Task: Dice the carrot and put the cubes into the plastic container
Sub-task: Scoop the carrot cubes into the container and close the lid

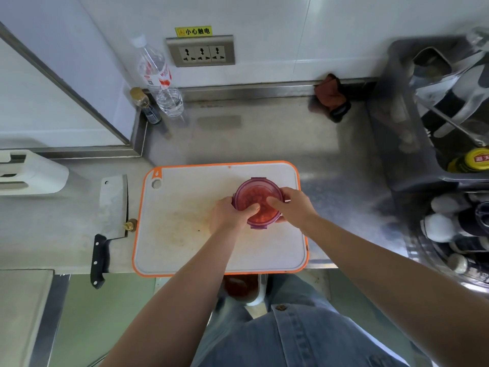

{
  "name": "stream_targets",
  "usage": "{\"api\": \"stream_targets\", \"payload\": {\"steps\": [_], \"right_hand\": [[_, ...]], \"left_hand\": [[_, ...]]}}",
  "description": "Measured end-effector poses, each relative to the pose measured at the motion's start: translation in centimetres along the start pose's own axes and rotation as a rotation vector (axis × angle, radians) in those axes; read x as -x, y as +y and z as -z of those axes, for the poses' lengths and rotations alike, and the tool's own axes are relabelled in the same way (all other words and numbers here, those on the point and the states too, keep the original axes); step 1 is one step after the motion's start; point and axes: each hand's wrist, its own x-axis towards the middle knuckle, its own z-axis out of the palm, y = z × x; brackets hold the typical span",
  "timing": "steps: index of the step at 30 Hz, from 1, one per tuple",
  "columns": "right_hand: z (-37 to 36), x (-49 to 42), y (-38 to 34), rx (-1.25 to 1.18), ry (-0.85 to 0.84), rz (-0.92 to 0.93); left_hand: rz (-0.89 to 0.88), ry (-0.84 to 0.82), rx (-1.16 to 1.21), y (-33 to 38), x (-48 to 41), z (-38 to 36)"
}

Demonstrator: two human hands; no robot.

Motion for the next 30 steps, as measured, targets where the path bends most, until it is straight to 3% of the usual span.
{"api": "stream_targets", "payload": {"steps": [5, 10, 15, 19, 22, 24, 26, 28, 30], "right_hand": [[1.5, -0.4, 0.6, -0.162, 0.068, -0.05], [5.9, -0.3, 2.0, -0.368, 0.37, -0.153], [10.1, 0.8, 4.4, -0.423, 0.629, -0.241], [10.5, 0.8, 5.6, -0.314, 0.649, -0.274], [9.4, 1.1, 4.7, -0.048, 0.747, -0.364], [8.6, 1.6, 3.3, 0.138, 0.885, -0.19], [7.3, 1.2, 2.6, 0.294, 0.9, 0.217], [4.9, 0.4, 2.0, 0.372, 0.733, 0.501], [1.7, -0.2, 1.0, 0.426, 0.48, 0.652]], "left_hand": [[-0.042, 0.018, -0.063, -0.5, 0.7, -0.3], [-0.162, -0.025, -0.217, -0.1, 1.3, -0.6], [-0.298, -0.02, -0.313, -1.8, 1.5, -1.2], [-0.365, -0.009, -0.22, -3.1, 1.3, -0.7], [-0.423, 0.085, -0.127, -4.9, 0.8, 0.3], [-0.439, 0.177, -0.146, -6.5, 0.3, 1.1], [-0.412, 0.24, -0.208, -8.1, -0.5, 2.1], [-0.361, 0.239, -0.274, -9.5, -1.5, 3.1], [-0.347, 0.213, -0.322, -10.6, -2.7, 3.9]]}}
